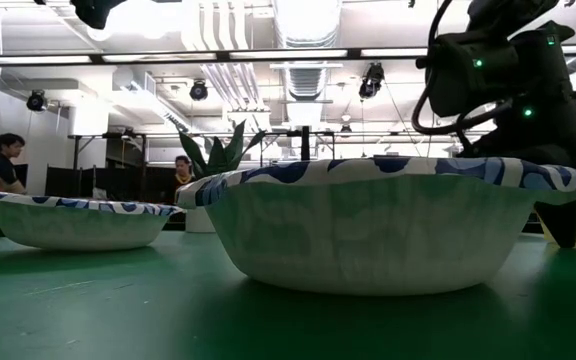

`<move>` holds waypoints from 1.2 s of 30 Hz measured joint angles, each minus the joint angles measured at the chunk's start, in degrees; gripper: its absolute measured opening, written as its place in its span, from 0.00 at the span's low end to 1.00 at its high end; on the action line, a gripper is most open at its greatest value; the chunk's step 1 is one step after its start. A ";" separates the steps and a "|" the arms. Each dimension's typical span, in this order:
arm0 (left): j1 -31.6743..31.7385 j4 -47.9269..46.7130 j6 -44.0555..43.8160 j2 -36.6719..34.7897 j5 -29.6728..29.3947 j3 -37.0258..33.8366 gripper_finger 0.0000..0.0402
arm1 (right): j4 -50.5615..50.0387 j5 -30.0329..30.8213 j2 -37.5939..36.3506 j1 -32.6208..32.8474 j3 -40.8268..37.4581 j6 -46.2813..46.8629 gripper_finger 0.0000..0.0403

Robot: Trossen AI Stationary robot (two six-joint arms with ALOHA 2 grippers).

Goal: Place and stack bowls onto a shelf
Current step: Stack the yellow bowl on top of the orange bowl on the shelf

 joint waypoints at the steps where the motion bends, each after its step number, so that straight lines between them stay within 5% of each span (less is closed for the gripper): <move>1: 0.01 0.00 0.00 0.00 0.00 0.00 0.10 | 0.16 0.00 0.00 0.00 0.00 0.00 0.38; 11: 0.00 0.00 0.00 0.00 -0.01 0.00 0.10 | 0.27 0.41 0.09 -0.02 2.31 -1.64 0.04; 20: 0.00 0.01 0.00 0.00 -0.02 0.00 0.10 | -3.50 1.37 0.09 -0.02 11.71 -6.32 0.02; 29: 0.01 0.02 0.00 0.00 -0.02 0.00 0.10 | -20.31 13.54 0.09 -1.73 30.79 -12.96 0.02; 36: -0.01 0.02 0.01 0.00 -0.01 0.00 0.10 | -28.35 18.78 0.09 -9.69 39.58 -25.56 0.02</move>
